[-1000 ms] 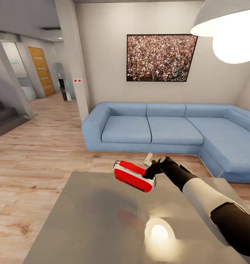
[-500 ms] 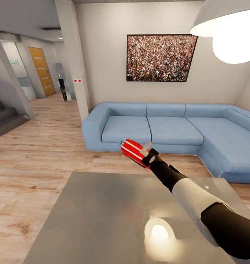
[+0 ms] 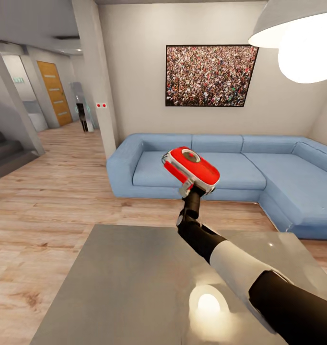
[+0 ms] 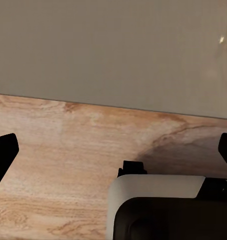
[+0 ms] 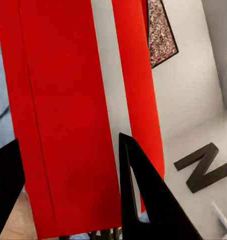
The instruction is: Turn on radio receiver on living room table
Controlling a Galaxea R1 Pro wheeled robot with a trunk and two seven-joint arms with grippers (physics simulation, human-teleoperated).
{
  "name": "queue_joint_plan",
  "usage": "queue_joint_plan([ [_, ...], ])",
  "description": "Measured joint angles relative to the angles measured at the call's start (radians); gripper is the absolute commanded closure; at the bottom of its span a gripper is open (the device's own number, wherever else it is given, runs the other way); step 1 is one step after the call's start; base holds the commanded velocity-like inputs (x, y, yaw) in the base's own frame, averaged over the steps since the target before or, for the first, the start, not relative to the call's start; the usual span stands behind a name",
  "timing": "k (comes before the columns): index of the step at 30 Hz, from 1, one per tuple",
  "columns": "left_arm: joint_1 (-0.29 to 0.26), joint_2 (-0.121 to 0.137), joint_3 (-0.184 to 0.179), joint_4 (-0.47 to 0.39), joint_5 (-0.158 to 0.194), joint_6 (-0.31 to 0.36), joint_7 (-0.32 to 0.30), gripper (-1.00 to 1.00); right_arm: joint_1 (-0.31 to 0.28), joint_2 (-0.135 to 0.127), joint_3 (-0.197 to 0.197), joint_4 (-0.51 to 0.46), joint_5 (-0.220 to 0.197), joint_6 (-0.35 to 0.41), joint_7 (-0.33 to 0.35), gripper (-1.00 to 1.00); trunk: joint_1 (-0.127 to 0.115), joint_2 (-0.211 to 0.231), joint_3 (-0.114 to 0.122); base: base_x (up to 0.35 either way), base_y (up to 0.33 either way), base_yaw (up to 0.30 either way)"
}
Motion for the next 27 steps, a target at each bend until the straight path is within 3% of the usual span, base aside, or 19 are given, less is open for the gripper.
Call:
queue_joint_plan([
  [4, 0.000, -0.001, 0.000, 0.000, 0.000, 0.000, 0.001, -1.00, 0.004, 0.001, 0.057, 0.000, 0.002, 0.002, -0.080, 1.00, 0.000, 0.000, 0.000, 0.000, 0.000, 0.000],
  [8, 0.000, 0.000, 0.000, 0.000, 0.000, 0.000, 0.001, -1.00, 0.017, 0.000, 0.209, 0.042, 0.004, 0.013, -0.277, 1.00, 0.000, 0.000, 0.000, 0.000, 0.000, 0.000],
  [11, 0.000, 0.000, 0.000, 0.000, 0.000, 0.000, 0.001, -1.00, 0.018, 0.000, 0.287, 0.067, 0.004, 0.051, -0.372, 1.00, 0.000, 0.000, 0.000, 0.000, 0.000, 0.000],
  [17, 0.000, -0.001, 0.000, 0.000, 0.000, 0.000, 0.002, -1.00, 0.020, -0.001, 0.371, 0.081, 0.003, 0.141, -0.457, 1.00, 0.000, 0.000, 0.000, 0.000, 0.000, 0.000],
  [20, 0.000, -0.001, 0.000, 0.000, 0.000, 0.000, 0.002, -1.00, 0.020, -0.005, 0.430, 0.099, 0.008, 0.193, -0.543, 1.00, 0.000, 0.000, 0.000, 0.000, 0.000, 0.000],
  [27, 0.000, -0.001, 0.000, 0.000, 0.000, 0.000, 0.002, -1.00, 0.021, -0.007, 0.480, 0.175, 0.002, 0.242, -0.657, 1.00, 0.000, 0.000, 0.000, 0.000, 0.000, 0.000],
])
